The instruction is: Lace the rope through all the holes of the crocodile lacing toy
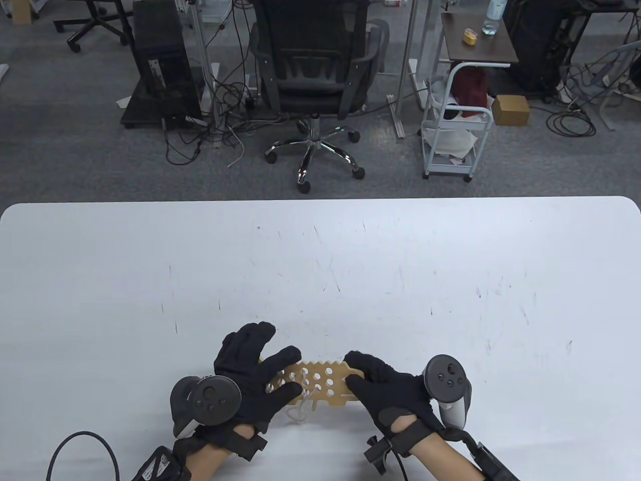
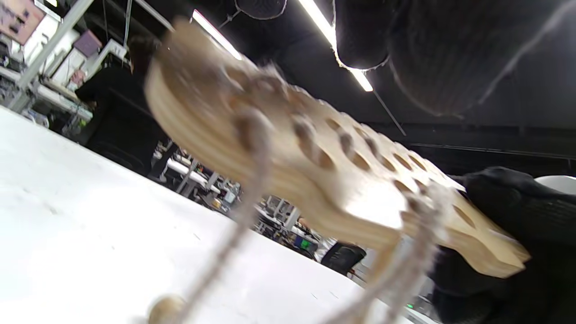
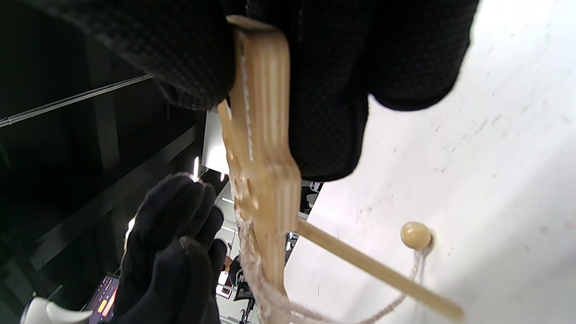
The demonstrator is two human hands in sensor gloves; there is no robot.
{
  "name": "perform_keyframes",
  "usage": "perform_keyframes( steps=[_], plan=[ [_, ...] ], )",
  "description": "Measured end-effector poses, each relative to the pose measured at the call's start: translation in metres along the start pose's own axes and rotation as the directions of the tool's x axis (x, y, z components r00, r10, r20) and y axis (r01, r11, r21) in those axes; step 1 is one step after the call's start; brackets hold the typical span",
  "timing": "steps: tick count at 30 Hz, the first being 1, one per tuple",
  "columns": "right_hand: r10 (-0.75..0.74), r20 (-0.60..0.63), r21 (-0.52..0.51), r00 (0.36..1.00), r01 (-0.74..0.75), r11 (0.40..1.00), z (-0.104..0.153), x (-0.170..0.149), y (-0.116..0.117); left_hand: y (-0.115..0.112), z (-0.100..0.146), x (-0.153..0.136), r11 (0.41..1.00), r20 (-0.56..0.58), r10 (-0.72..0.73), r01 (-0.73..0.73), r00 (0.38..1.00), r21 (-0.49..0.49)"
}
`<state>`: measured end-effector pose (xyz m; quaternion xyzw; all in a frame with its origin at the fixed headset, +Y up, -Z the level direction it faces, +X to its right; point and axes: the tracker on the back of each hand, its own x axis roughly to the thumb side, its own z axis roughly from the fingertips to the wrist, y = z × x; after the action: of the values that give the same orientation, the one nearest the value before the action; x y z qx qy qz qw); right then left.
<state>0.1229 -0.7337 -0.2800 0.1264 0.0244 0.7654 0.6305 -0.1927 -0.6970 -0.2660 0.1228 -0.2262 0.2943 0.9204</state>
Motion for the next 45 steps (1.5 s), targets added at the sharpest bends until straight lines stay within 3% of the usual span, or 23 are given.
perform_keyframes(
  steps=[3,19,33,45],
  plan=[
    [-0.013,-0.011,-0.016,1.000,0.012,1.000,0.000,-0.001,-0.003,0.009,0.000,-0.004,0.999,-0.023,-0.027,0.028,0.999,0.031],
    [-0.097,-0.028,-0.080,0.995,0.095,0.992,-0.001,-0.004,-0.016,0.040,0.003,-0.051,0.971,-0.231,0.201,-0.162,0.952,0.179],
    [-0.214,-0.022,-0.035,0.977,0.213,0.976,-0.001,0.001,-0.015,0.018,-0.001,-0.070,0.948,-0.325,0.318,-0.300,0.891,0.104],
    [-0.323,-0.038,0.048,0.946,0.325,0.945,0.001,0.001,-0.005,-0.014,-0.010,-0.057,0.896,-0.267,0.390,-0.430,0.881,-0.112]
  ],
)
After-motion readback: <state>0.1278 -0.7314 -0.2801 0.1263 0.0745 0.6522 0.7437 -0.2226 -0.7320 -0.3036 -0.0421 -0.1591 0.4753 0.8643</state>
